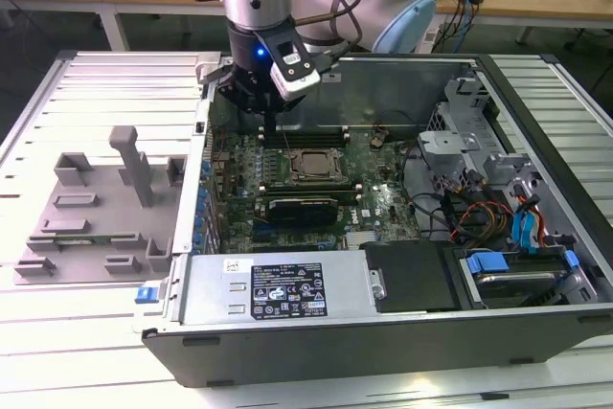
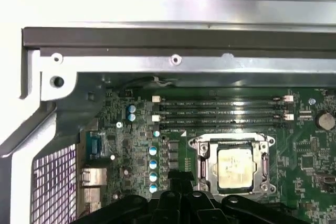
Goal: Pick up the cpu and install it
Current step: 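Install the first cpu locking lever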
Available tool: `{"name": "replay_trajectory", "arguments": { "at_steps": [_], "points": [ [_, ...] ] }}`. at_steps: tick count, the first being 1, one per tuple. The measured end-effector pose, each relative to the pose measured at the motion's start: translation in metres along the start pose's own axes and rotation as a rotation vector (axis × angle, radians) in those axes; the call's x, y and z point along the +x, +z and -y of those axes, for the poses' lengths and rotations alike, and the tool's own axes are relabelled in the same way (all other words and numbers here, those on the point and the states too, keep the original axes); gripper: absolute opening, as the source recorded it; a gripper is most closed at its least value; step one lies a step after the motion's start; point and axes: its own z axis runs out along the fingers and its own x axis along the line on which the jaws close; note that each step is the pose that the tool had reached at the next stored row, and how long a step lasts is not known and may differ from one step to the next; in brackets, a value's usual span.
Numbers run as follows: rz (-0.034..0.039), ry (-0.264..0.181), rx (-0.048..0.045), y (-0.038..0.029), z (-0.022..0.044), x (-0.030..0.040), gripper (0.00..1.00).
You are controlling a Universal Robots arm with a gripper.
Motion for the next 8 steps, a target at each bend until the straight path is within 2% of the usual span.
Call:
{"name": "replay_trajectory", "arguments": {
  "at_steps": [8],
  "points": [
    [-0.0003, 0.001, -0.0188, 0.0144, -0.0217, 0.0012, 0.11]
  ]
}}
